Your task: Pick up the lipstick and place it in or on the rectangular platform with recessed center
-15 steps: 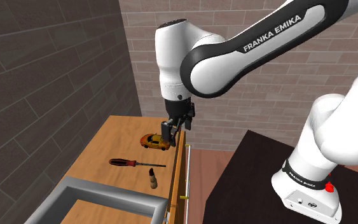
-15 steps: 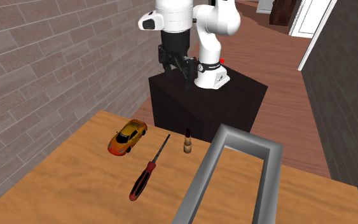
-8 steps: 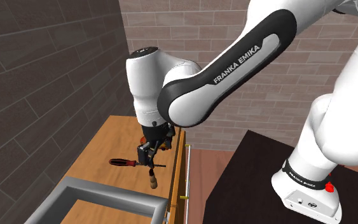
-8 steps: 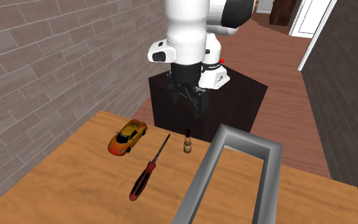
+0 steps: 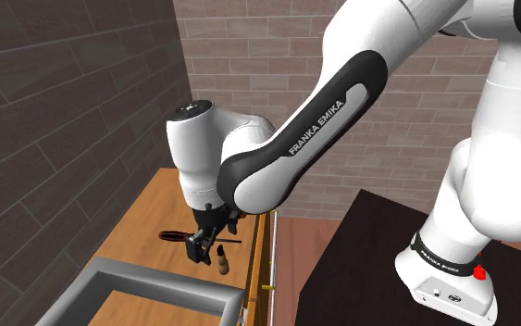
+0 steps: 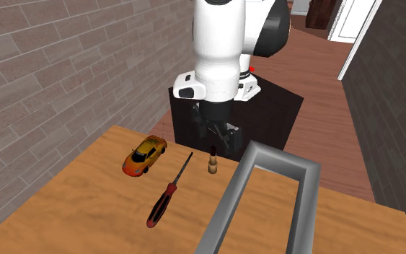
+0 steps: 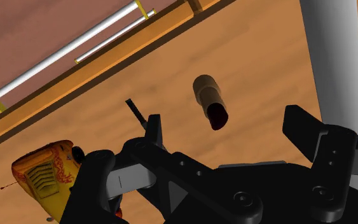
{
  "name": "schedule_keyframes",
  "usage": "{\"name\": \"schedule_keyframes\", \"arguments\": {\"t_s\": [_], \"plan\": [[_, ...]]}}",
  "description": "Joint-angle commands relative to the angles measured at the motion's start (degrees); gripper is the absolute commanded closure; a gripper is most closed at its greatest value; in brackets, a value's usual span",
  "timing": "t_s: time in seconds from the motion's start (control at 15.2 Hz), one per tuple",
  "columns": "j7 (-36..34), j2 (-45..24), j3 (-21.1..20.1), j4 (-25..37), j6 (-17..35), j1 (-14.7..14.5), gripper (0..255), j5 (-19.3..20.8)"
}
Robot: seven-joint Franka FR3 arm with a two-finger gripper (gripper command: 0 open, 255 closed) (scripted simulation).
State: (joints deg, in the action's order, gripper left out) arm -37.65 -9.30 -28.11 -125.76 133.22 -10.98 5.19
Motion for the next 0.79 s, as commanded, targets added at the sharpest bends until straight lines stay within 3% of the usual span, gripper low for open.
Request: {"name": "schedule_keyframes", "arguments": {"t_s": [0.0, 0.59, 0.66, 0.73], "plan": [[-0.7, -1.1, 0.1, -0.3, 1.3, -0.3, 0, 0.8], [-1.2, -2.0, 0.3, -0.6, 2.4, -0.4, 0, 1.5], [-1.2, -2.0, 0.3, -0.6, 2.4, -0.4, 255, 1.5], [-1.2, -2.0, 0.3, -0.6, 2.4, -0.4, 255, 1.5]]}}
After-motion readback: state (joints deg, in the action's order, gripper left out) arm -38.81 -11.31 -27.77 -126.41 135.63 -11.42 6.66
